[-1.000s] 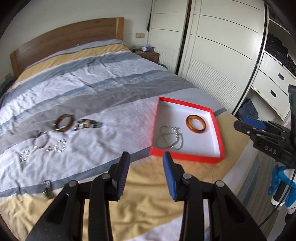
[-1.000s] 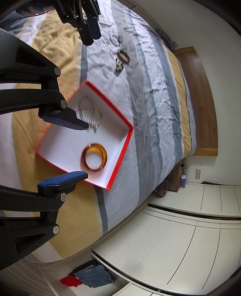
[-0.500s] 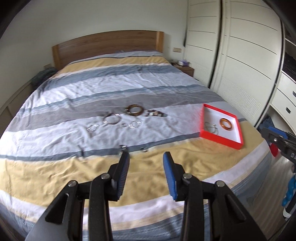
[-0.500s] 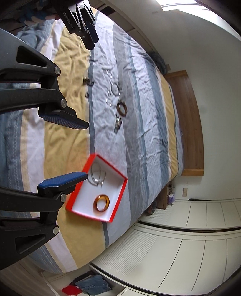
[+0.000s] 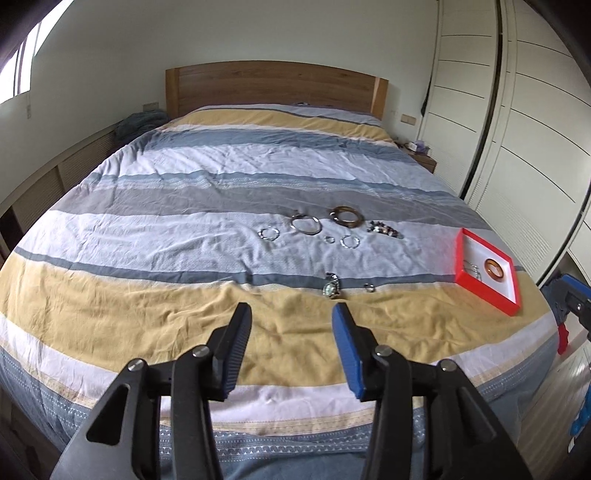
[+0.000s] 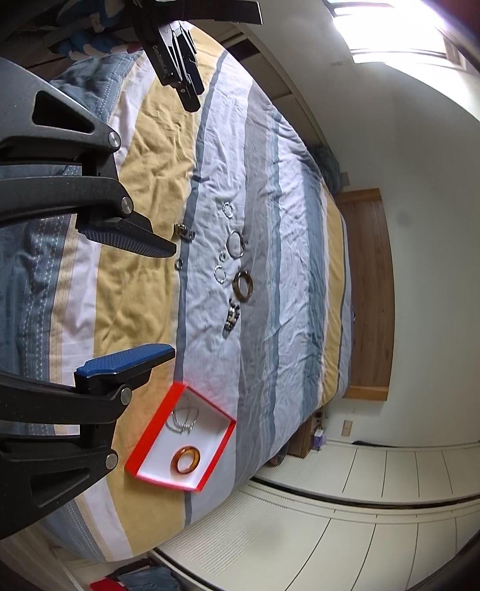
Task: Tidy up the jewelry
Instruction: 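Withdraw both tools from the box back toward the jewelry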
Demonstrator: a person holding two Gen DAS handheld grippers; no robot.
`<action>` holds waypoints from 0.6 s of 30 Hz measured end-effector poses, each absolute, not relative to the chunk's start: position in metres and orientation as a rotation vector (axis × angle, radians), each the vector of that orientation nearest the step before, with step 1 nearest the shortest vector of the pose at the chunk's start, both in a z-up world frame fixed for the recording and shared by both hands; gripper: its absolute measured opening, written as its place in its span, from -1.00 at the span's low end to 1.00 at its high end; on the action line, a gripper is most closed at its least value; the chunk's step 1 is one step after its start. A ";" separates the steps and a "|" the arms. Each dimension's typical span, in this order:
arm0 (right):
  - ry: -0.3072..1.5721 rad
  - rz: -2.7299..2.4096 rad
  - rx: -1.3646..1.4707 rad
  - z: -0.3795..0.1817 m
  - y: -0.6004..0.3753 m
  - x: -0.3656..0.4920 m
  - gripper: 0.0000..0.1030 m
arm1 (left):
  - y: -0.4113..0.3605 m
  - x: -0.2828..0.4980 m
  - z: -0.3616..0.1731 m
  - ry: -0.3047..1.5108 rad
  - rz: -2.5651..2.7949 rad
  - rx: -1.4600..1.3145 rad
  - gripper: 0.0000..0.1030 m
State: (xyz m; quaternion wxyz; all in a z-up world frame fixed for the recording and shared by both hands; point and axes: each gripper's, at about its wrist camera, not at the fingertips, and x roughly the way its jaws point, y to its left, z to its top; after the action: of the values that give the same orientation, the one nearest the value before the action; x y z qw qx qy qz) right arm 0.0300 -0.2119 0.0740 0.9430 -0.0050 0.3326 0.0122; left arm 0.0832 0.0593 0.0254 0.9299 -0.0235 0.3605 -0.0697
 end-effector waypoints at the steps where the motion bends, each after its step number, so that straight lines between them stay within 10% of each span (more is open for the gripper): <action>1: 0.681 0.033 -0.013 0.070 -0.210 0.033 -0.06 | 0.060 0.086 0.020 0.743 -0.140 -0.052 -0.16; 18: 0.800 0.201 0.007 -0.049 -0.211 0.147 -0.08 | 0.013 0.183 -0.079 0.845 -0.203 -0.044 -0.16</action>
State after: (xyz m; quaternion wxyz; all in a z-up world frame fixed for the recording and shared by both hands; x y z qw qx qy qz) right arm 0.1474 -0.2110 -0.0495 0.9162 0.0036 0.3887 0.0978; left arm 0.1835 0.0126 -0.0792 0.9068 -0.0215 0.4093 -0.0984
